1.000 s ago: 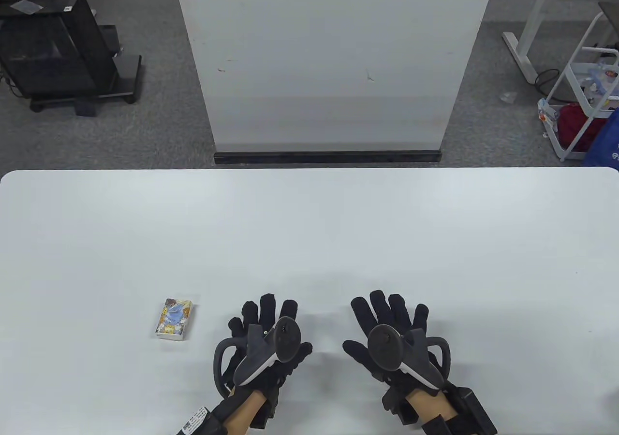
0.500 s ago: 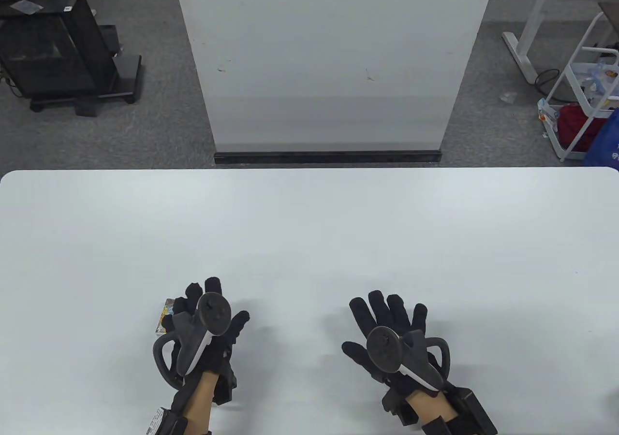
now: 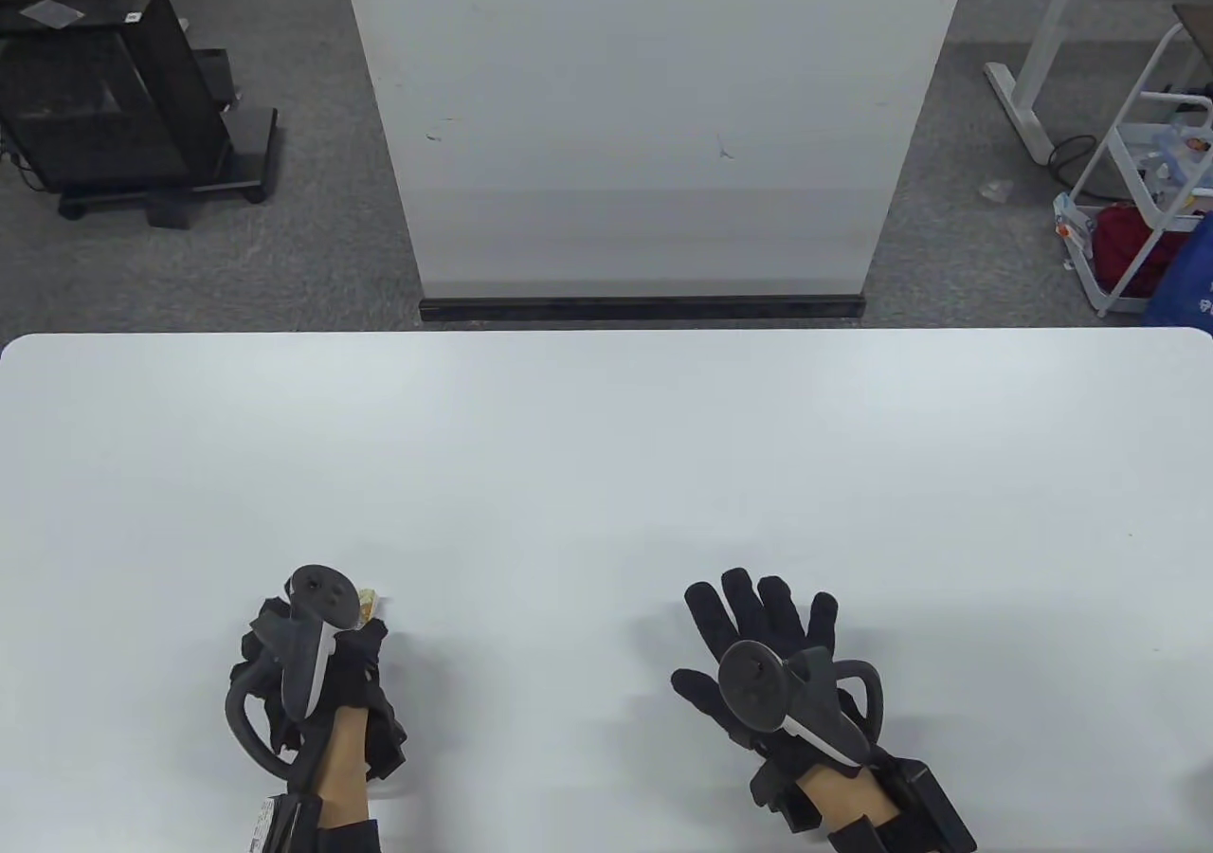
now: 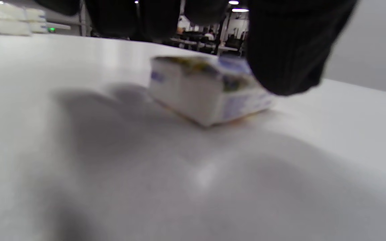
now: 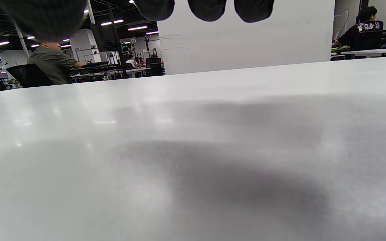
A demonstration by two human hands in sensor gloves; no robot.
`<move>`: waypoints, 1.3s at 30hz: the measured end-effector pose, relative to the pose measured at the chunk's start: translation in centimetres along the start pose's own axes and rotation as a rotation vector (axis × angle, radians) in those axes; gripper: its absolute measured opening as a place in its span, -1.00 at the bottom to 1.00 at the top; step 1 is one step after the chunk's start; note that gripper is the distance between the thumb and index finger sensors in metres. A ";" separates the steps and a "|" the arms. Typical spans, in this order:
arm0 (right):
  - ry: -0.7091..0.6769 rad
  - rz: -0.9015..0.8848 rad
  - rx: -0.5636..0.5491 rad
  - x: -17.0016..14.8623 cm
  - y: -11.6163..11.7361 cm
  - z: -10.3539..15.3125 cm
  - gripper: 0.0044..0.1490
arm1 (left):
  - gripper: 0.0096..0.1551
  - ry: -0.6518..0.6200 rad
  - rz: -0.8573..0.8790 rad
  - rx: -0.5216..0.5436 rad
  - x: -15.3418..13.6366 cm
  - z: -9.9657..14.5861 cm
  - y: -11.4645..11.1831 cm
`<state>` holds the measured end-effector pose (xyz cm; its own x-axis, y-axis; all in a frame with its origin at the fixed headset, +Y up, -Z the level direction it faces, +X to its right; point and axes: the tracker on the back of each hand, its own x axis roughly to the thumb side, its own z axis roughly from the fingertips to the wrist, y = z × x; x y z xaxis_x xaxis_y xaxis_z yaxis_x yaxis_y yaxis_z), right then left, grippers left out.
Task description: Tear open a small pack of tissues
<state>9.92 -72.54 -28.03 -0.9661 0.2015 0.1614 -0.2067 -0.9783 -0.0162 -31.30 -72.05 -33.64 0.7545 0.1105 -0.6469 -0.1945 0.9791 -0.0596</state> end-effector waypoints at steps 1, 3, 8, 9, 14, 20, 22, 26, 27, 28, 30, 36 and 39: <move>-0.001 0.000 0.000 0.0 0.0 0.0 0.13 | 0.08 0.020 -0.004 -0.008 -0.1 -0.2 -0.2; -0.001 -0.004 0.003 0.0 0.0 0.0 0.13 | 0.09 0.040 -0.019 -0.047 -0.3 -0.5 -0.5; -0.002 0.000 0.007 0.0 0.0 0.0 0.13 | 0.05 0.022 -0.031 -0.104 -0.2 -0.8 -1.1; -0.001 -0.002 0.007 0.0 0.0 0.0 0.13 | 0.03 0.023 -0.018 -0.103 -0.2 -0.8 -1.1; 0.003 -0.006 0.003 0.0 -0.1 0.0 0.12 | -0.04 -0.004 0.000 -0.083 0.0 -0.7 -1.0; 0.006 -0.012 -0.025 0.1 -0.4 0.0 0.13 | -0.03 -0.140 0.064 -0.064 1.5 1.0 -0.2; 0.004 -0.015 -0.033 0.1 -0.5 0.0 0.12 | -0.03 -0.238 0.088 -0.047 2.7 2.2 0.0; 0.005 -0.015 -0.038 0.2 -0.6 0.1 0.10 | -0.03 -0.410 0.103 -0.014 5.1 5.1 0.2; 0.003 -0.016 -0.037 0.2 -0.7 0.1 0.10 | -0.03 -0.435 0.098 -0.014 5.6 5.7 0.2; -0.004 -0.020 -0.032 0.2 -0.7 0.0 0.10 | -0.03 -0.477 0.089 -0.020 6.2 6.6 0.1; -0.009 -0.026 -0.027 0.3 -0.7 0.0 0.08 | -0.03 -0.553 0.073 -0.028 7.4 8.3 -0.2; -0.027 -0.037 -0.060 0.7 -0.9 0.3 0.07 | -0.04 -0.704 0.019 -0.027 9.6 11.8 -1.3; -0.080 -0.065 -0.127 1.2 -1.1 0.7 0.02 | -0.04 -0.779 -0.027 -0.046 10.7 13.3 -2.0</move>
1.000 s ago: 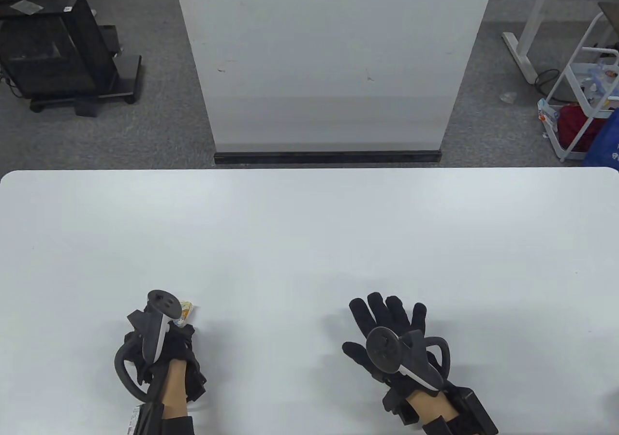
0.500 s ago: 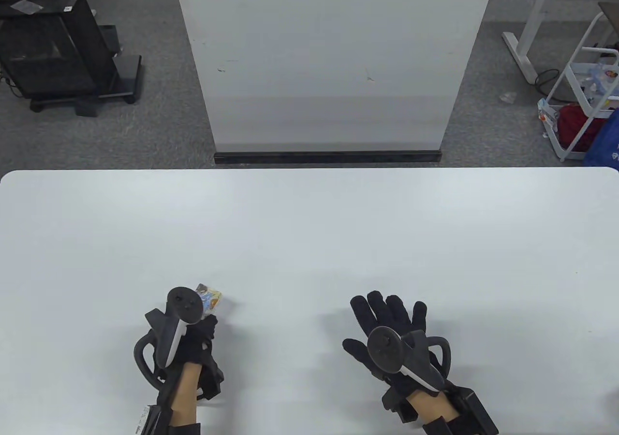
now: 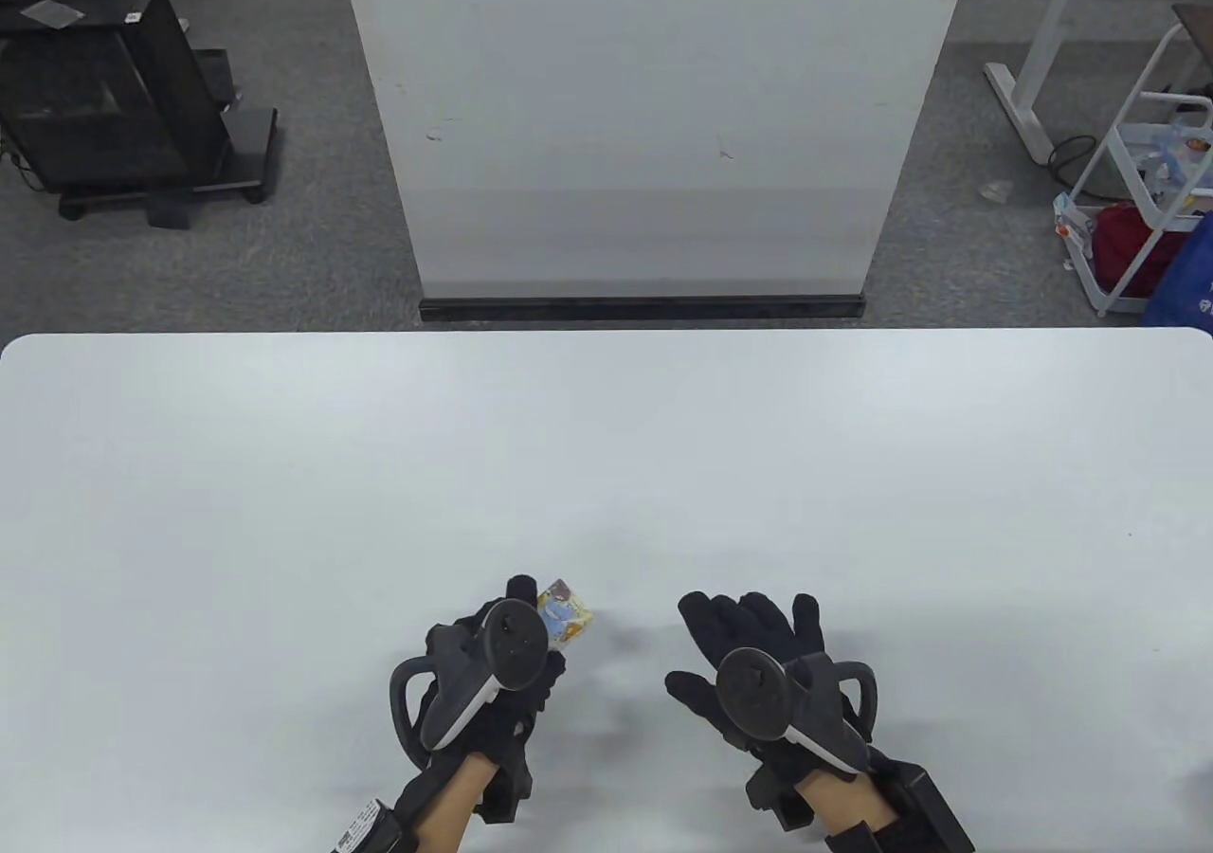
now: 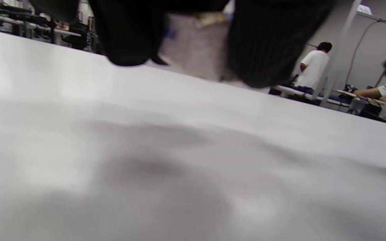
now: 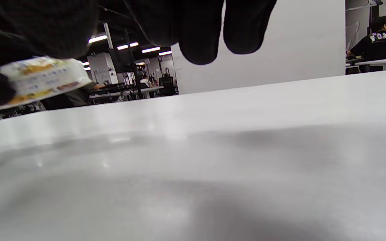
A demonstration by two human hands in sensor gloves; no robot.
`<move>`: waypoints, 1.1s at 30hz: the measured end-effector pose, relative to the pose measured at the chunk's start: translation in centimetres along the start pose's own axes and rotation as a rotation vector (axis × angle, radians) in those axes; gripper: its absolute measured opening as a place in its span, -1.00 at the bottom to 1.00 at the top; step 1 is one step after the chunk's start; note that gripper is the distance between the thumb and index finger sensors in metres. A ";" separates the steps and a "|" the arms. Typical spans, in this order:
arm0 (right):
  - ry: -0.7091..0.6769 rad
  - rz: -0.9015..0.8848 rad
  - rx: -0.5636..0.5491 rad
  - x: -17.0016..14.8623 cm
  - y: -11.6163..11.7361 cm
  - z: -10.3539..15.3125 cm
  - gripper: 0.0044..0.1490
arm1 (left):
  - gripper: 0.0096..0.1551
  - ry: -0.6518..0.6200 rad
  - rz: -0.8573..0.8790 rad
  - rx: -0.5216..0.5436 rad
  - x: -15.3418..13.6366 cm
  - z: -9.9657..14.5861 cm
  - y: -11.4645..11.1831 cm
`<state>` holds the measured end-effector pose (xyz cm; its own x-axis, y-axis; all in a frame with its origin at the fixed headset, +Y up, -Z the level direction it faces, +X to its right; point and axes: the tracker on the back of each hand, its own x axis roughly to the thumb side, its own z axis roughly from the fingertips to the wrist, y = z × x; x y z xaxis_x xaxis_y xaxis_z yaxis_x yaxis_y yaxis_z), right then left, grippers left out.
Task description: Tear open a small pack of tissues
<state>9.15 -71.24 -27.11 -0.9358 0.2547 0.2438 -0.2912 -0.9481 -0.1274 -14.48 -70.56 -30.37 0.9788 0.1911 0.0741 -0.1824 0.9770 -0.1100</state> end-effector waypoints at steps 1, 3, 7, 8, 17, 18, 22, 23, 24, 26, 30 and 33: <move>-0.004 -0.003 -0.024 0.2 -0.1 0.1 -0.02 | -0.04 -0.018 0.000 0.006 0.4 0.1 -0.2; -0.016 -0.007 -0.049 0.6 -0.3 0.3 -0.06 | -0.04 -0.052 -0.015 -0.009 1.2 0.3 -0.6; -0.028 -0.011 -0.050 1.3 -0.1 0.4 -0.15 | -0.04 -0.107 -0.029 -0.034 2.7 0.9 -1.3; -0.034 -0.005 -0.051 1.5 0.0 0.4 -0.16 | -0.04 -0.127 -0.035 -0.047 3.1 1.0 -1.6; -0.061 -0.009 -0.063 2.0 0.3 0.6 -0.28 | -0.04 -0.206 -0.025 -0.073 5.5 1.9 -2.5; -0.063 -0.007 -0.069 2.0 0.3 0.5 -0.30 | -0.04 -0.207 -0.027 -0.072 5.5 1.9 -2.4; -0.066 0.003 -0.089 2.0 0.3 0.6 -0.36 | -0.04 -0.215 -0.018 -0.067 5.6 2.1 -2.4; -0.067 0.007 -0.098 2.0 0.2 0.6 -0.38 | -0.04 -0.217 -0.014 -0.070 5.6 2.0 -2.5; -0.070 0.011 -0.108 2.0 0.2 0.6 -0.42 | -0.04 -0.216 -0.011 -0.071 5.6 2.0 -2.5; -0.067 0.011 -0.112 2.1 0.1 0.6 -0.46 | -0.04 -0.219 -0.009 -0.075 5.6 2.0 -2.5; -0.058 0.011 -0.124 2.0 0.1 0.6 -0.49 | -0.04 -0.218 -0.006 -0.083 5.6 2.0 -2.6; -0.046 -0.001 -0.122 1.9 0.1 0.5 -0.51 | -0.04 -0.222 -0.007 -0.088 5.6 2.1 -2.8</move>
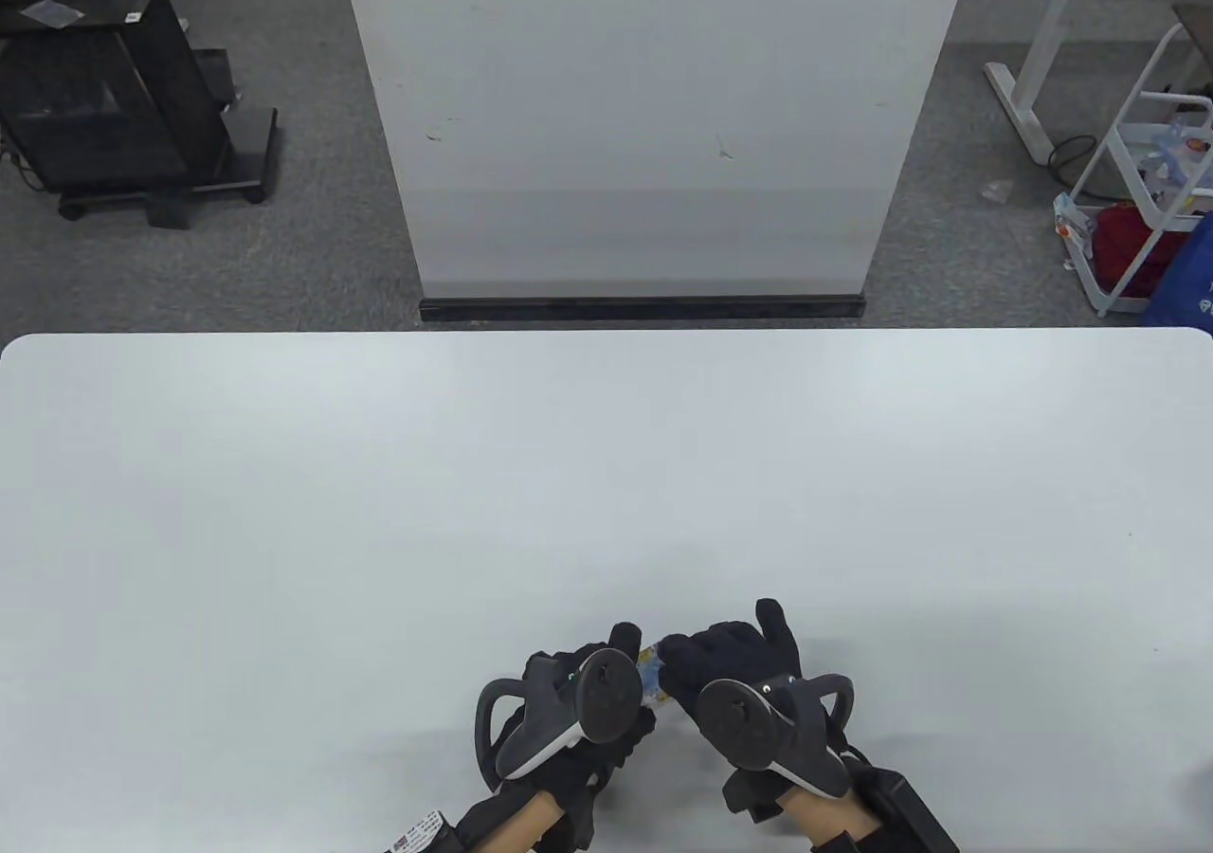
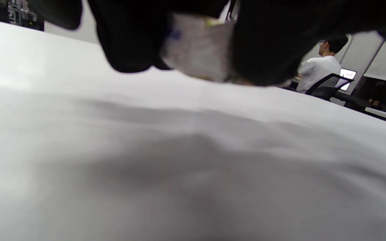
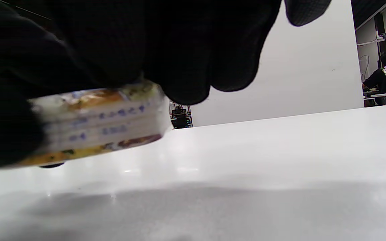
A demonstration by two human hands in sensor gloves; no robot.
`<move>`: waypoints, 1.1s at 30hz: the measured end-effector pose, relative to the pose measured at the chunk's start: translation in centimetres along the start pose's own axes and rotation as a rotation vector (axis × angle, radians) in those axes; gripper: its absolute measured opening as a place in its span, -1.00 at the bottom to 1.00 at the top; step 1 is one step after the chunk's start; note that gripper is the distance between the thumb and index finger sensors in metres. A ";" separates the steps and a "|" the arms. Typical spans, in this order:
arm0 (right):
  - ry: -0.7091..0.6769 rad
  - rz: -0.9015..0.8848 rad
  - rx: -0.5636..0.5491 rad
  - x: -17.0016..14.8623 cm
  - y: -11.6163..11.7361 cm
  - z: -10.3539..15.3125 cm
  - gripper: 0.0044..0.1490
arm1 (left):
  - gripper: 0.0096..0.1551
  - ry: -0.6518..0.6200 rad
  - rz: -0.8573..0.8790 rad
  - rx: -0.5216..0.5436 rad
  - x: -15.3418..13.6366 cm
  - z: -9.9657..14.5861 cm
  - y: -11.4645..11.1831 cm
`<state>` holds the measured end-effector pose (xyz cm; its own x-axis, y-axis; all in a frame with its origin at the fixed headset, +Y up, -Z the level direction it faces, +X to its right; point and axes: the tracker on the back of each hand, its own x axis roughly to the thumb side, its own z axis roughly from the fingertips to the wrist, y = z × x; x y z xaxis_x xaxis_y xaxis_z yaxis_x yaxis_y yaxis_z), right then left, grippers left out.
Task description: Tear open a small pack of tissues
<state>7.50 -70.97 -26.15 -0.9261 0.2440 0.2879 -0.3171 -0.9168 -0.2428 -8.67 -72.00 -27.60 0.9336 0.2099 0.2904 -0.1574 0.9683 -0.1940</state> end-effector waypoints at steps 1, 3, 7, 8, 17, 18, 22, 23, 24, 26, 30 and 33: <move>0.002 -0.001 0.000 0.0 0.0 0.0 -0.51 | -0.05 -0.001 0.002 0.000 0.0 0.0 0.0; 0.010 -0.009 0.000 -0.2 0.0 -0.1 -0.51 | -0.05 -0.002 0.003 -0.002 0.0 0.0 -0.1; 0.047 -0.040 -0.009 -0.8 -0.1 -0.2 -0.51 | -0.05 0.008 0.010 -0.005 -0.2 -0.1 -0.1; 0.063 -0.047 -0.008 -0.9 -0.1 -0.2 -0.51 | -0.05 0.011 0.016 -0.003 -0.4 -0.2 0.0; 0.120 0.028 0.052 -2.8 -0.1 -0.4 -0.07 | -0.05 0.106 0.061 0.037 -3.8 -0.2 1.6; 0.115 0.035 0.068 -3.0 0.0 -0.3 -0.02 | -0.06 0.141 0.073 0.050 -4.8 -0.2 2.0; 0.117 0.061 0.147 -3.1 0.6 -0.4 0.06 | -0.06 0.255 0.088 0.120 -7.9 0.0 3.3; 0.111 0.062 0.153 -3.1 0.7 -0.3 0.07 | -0.06 0.285 0.082 0.140 -9.0 0.0 3.8; 0.110 0.066 0.160 -3.1 0.8 -0.3 0.07 | -0.06 0.318 0.072 0.156 -9.8 0.1 4.0; 0.111 0.081 0.189 -3.1 0.9 -0.4 0.08 | -0.06 0.363 0.059 0.177 -11.0 0.2 4.4; 0.122 0.078 0.221 -3.3 0.8 -0.5 0.03 | -0.05 0.513 0.037 0.201 -14.2 0.3 4.7; 0.127 0.079 0.221 -3.4 0.7 -0.5 0.07 | -0.05 0.606 0.046 0.190 -16.1 0.3 4.6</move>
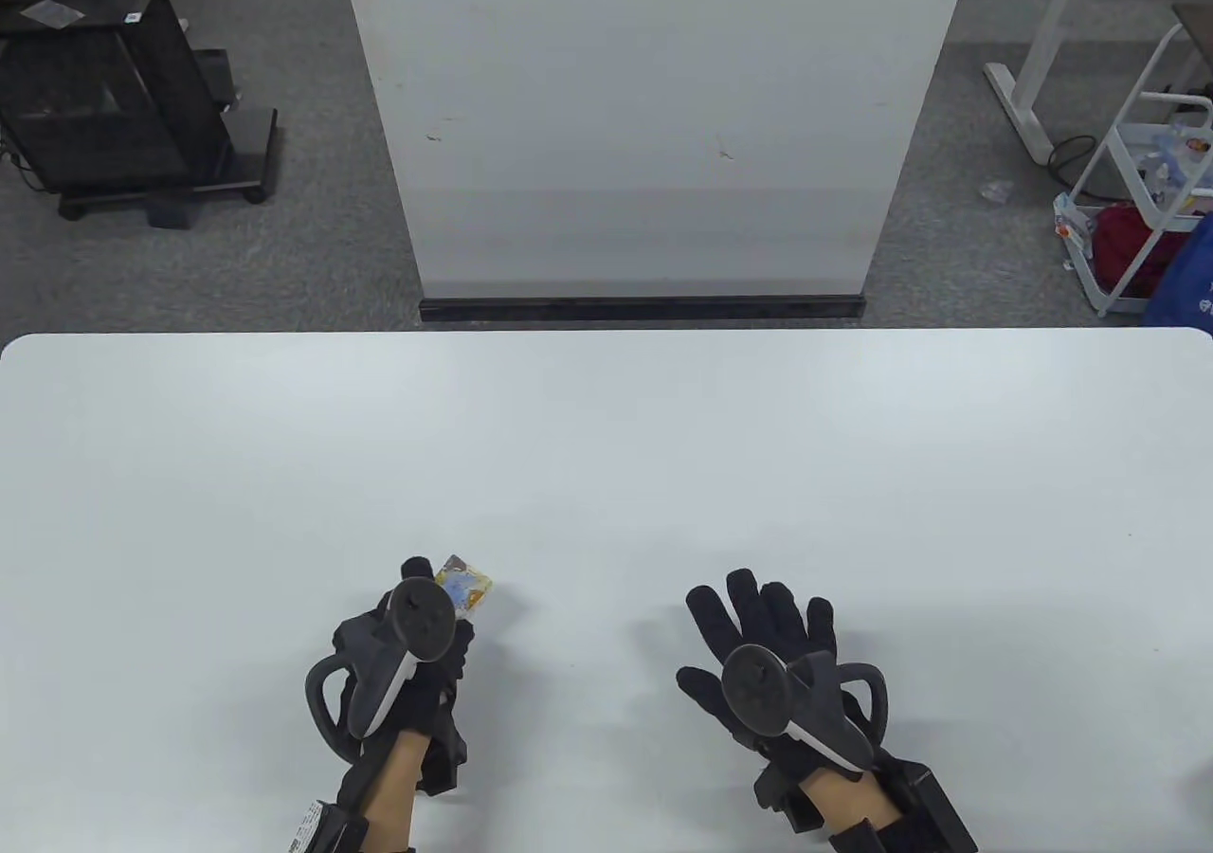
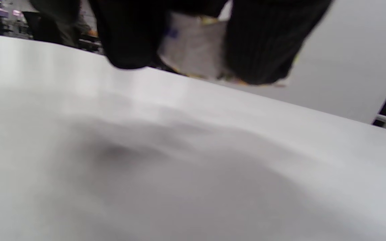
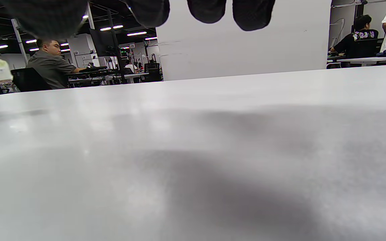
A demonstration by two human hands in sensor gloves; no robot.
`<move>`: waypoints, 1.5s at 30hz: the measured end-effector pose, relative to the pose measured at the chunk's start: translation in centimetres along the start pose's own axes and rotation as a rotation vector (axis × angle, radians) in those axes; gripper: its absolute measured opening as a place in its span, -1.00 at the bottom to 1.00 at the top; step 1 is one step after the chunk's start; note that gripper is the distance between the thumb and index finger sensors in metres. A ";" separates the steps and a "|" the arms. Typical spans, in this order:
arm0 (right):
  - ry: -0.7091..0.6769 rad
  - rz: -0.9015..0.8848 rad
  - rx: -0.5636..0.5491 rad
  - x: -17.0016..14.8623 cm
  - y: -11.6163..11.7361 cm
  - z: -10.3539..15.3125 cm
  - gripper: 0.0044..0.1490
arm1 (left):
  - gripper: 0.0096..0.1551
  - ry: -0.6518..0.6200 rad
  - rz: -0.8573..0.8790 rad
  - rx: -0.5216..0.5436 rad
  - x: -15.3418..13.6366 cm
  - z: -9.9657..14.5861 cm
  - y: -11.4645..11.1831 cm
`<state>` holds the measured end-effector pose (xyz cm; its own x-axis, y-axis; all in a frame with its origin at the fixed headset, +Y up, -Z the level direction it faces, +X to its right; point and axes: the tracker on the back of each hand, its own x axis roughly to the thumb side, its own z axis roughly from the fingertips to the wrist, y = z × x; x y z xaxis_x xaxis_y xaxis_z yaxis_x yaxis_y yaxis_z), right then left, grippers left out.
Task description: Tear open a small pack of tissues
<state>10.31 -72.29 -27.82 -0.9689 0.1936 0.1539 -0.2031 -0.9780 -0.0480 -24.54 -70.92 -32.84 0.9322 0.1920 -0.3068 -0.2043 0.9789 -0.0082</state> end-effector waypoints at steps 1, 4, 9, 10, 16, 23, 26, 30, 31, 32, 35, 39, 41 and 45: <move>0.000 0.001 0.001 0.0 0.0 0.0 0.07 | -0.05 0.048 -0.007 -0.003 -0.6 -0.4 -0.1; 0.000 0.006 0.006 0.0 -0.1 0.0 0.09 | -0.05 0.140 -0.027 -0.017 -2.1 -1.2 -0.4; -0.002 0.006 0.023 0.1 -0.1 0.0 0.09 | -0.02 0.221 -0.025 -0.055 -3.7 -2.0 -0.8; -0.002 0.007 0.027 0.1 -0.1 0.0 0.08 | 0.00 0.242 -0.024 -0.083 -3.9 -2.1 -0.8; 0.010 0.014 0.034 0.0 0.0 0.0 0.11 | 0.05 0.217 0.009 -0.034 -3.6 -1.4 0.1; -0.004 0.027 0.033 0.4 0.0 0.2 0.11 | 0.07 -0.042 -0.006 -0.016 0.4 0.6 0.0; -0.005 0.022 0.025 0.4 -0.3 0.3 0.12 | 0.07 -0.142 -0.032 -0.005 2.0 1.6 0.0; -0.006 0.013 0.020 0.3 -0.6 0.3 0.13 | 0.06 -0.293 -0.045 -0.016 4.1 2.8 -0.6; -0.006 0.015 0.019 0.3 -0.6 0.3 0.13 | 0.06 -0.315 -0.057 -0.023 4.4 3.0 -0.7; -0.008 0.021 0.023 0.3 -0.6 0.3 0.13 | 0.06 -0.348 -0.081 -0.040 5.0 3.3 -1.1; -0.013 0.022 0.027 0.4 -0.5 0.3 0.13 | 0.06 -0.398 -0.109 -0.068 5.9 3.8 -1.8; -0.020 0.028 0.028 0.6 -0.4 0.4 0.13 | 0.09 -0.413 -0.153 -0.052 6.7 4.5 -2.1; -0.023 0.027 0.029 0.8 -0.3 0.4 0.13 | 0.08 -0.446 -0.163 -0.053 7.2 4.9 -2.3; -0.024 0.027 0.036 0.8 -0.3 0.4 0.12 | 0.08 -0.480 -0.184 -0.073 8.0 5.4 -2.7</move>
<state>9.62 -71.90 -27.30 -0.9702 0.1657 0.1766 -0.1714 -0.9851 -0.0170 -14.91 -71.66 -30.11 0.9833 0.0442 0.1768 -0.0281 0.9953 -0.0930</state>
